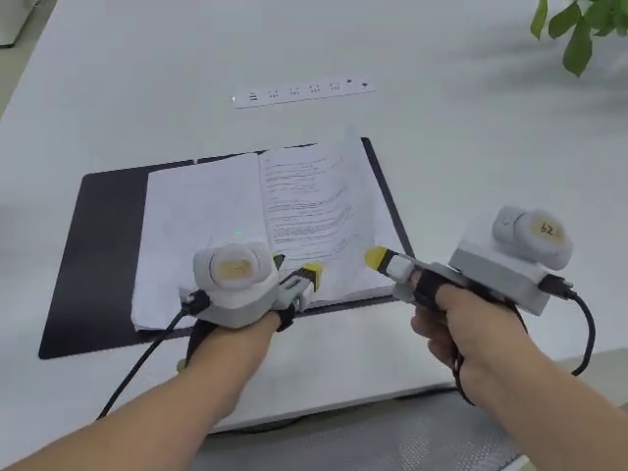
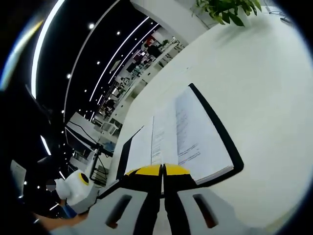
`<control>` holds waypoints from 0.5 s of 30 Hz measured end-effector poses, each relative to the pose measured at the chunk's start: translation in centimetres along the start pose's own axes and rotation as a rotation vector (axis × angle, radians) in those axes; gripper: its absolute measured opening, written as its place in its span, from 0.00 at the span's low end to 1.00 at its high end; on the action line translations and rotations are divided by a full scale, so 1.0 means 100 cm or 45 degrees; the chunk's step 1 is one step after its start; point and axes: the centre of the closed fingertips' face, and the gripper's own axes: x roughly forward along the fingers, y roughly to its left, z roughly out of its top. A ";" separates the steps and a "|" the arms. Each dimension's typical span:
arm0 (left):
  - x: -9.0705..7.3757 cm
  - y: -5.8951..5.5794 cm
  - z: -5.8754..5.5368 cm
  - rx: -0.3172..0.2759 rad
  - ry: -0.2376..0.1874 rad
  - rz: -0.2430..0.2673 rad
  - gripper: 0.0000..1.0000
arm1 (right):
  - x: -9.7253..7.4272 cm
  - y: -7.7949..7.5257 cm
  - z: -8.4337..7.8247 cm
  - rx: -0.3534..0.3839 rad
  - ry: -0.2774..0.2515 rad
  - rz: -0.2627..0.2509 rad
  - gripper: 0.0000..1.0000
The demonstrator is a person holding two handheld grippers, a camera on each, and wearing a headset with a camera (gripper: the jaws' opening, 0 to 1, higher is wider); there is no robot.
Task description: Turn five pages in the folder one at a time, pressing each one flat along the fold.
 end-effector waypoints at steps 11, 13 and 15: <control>-0.072 0.064 0.017 0.001 -0.124 0.085 0.35 | 0.010 0.074 -0.017 -0.065 -0.008 0.127 0.00; -0.084 0.081 0.018 -0.007 -0.131 0.118 0.35 | 0.015 0.089 -0.022 -0.100 0.001 0.154 0.00; -0.097 0.095 0.022 -0.021 -0.165 0.151 0.35 | 0.019 0.101 -0.030 -0.130 0.014 0.173 0.00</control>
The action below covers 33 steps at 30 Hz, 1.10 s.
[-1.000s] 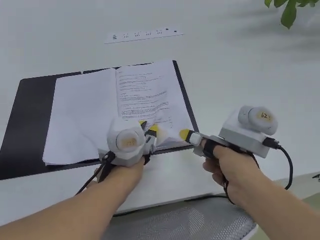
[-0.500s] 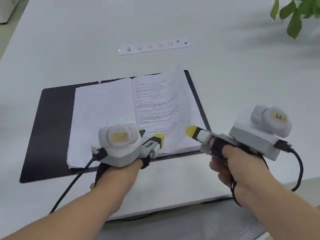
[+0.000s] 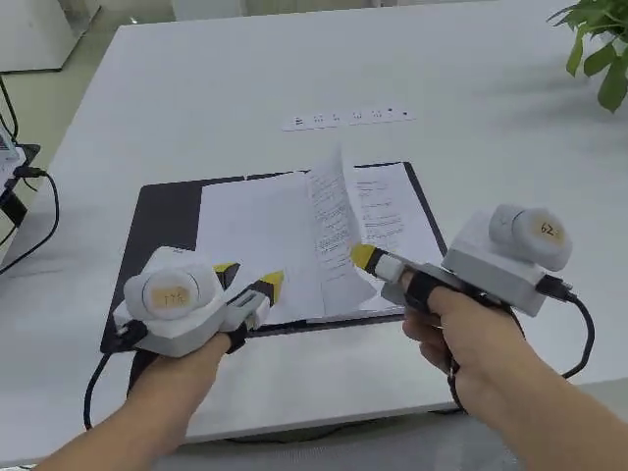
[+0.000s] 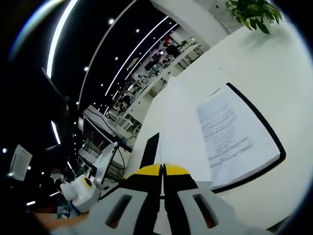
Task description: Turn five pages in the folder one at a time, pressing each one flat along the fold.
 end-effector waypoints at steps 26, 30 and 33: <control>-0.067 0.057 0.033 0.109 -0.096 -0.018 0.32 | 0.061 0.072 -0.067 -0.207 0.124 0.006 0.00; -0.075 0.064 0.035 0.130 -0.108 -0.020 0.32 | 0.075 0.076 -0.079 -0.251 0.160 -0.015 0.00; -0.079 0.072 0.034 0.119 -0.106 -0.014 0.32 | 0.087 0.078 -0.089 -0.302 0.195 -0.029 0.00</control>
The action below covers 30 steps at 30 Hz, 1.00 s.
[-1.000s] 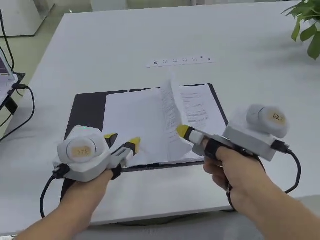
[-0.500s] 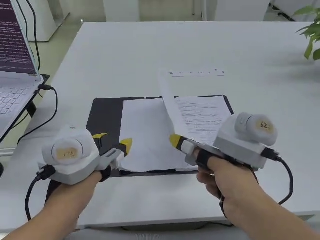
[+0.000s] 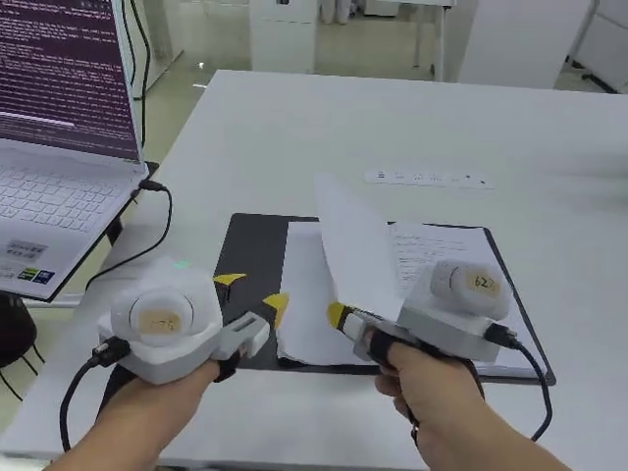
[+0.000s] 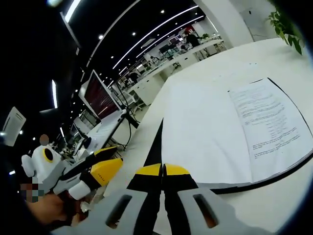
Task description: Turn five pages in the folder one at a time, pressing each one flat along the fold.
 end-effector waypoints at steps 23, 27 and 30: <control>-0.013 0.023 -0.028 -0.089 0.079 0.033 0.28 | 0.063 -0.008 -0.080 -0.286 0.303 -0.064 0.00; -0.009 0.018 -0.031 -0.083 0.096 0.020 0.28 | 0.059 -0.005 -0.093 -0.283 0.343 -0.029 0.00; -0.003 0.011 -0.036 -0.073 0.121 -0.002 0.29 | 0.050 0.000 -0.094 -0.266 0.338 0.008 0.00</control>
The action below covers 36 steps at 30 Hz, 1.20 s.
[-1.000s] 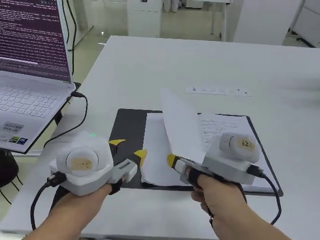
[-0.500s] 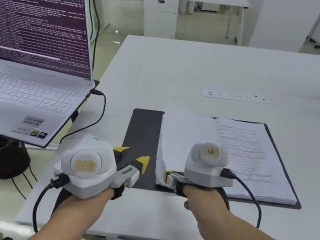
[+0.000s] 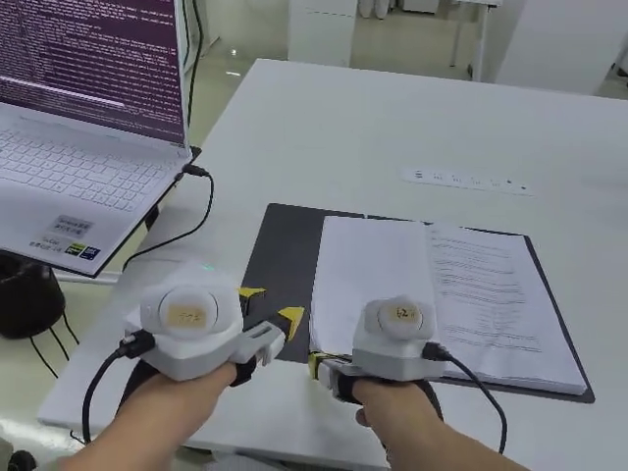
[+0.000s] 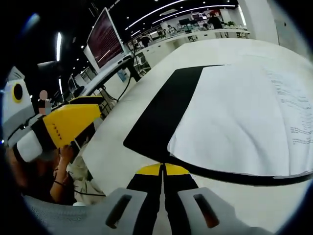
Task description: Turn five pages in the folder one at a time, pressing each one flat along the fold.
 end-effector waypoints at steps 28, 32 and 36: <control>0.100 -0.037 -0.077 0.137 0.301 0.104 0.22 | -0.098 -0.121 0.021 0.283 -0.300 -0.230 0.00; 0.098 -0.036 -0.078 0.104 0.235 0.106 0.22 | -0.101 -0.136 0.024 0.305 -0.323 -0.246 0.00; 0.099 -0.037 -0.077 0.115 0.237 0.108 0.22 | -0.099 -0.150 0.031 0.319 -0.346 -0.254 0.00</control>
